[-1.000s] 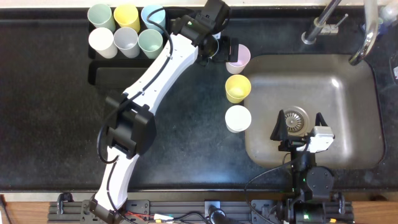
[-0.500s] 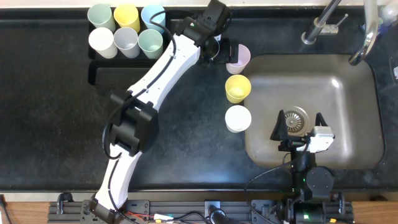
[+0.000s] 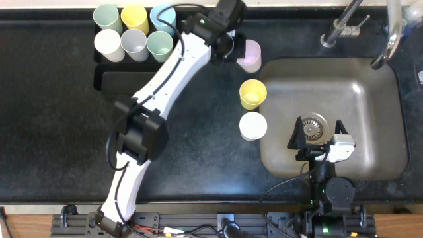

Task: Store Cups

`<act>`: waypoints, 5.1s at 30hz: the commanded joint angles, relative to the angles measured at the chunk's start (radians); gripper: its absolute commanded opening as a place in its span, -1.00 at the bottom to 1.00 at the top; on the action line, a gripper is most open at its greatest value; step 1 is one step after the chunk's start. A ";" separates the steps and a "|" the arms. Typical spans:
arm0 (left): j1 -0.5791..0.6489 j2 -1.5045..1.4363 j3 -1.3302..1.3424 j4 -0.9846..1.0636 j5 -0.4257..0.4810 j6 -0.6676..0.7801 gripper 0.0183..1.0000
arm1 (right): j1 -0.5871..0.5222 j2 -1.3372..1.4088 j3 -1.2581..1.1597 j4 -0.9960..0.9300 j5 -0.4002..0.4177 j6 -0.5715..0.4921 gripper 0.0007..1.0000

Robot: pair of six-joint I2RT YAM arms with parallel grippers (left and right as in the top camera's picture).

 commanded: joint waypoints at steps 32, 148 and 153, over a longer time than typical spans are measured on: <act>0.713 -0.623 -0.758 0.020 -0.189 -0.232 -0.96 | -0.006 -0.008 -0.013 0.005 -0.007 0.003 1.00; -0.142 -0.477 -0.715 0.313 -0.223 -0.287 -0.96 | -0.006 -0.008 -0.013 0.005 -0.007 0.003 1.00; -0.015 -0.587 -0.710 0.165 -0.227 -0.329 -0.96 | -0.006 -0.008 -0.013 0.005 -0.007 0.003 1.00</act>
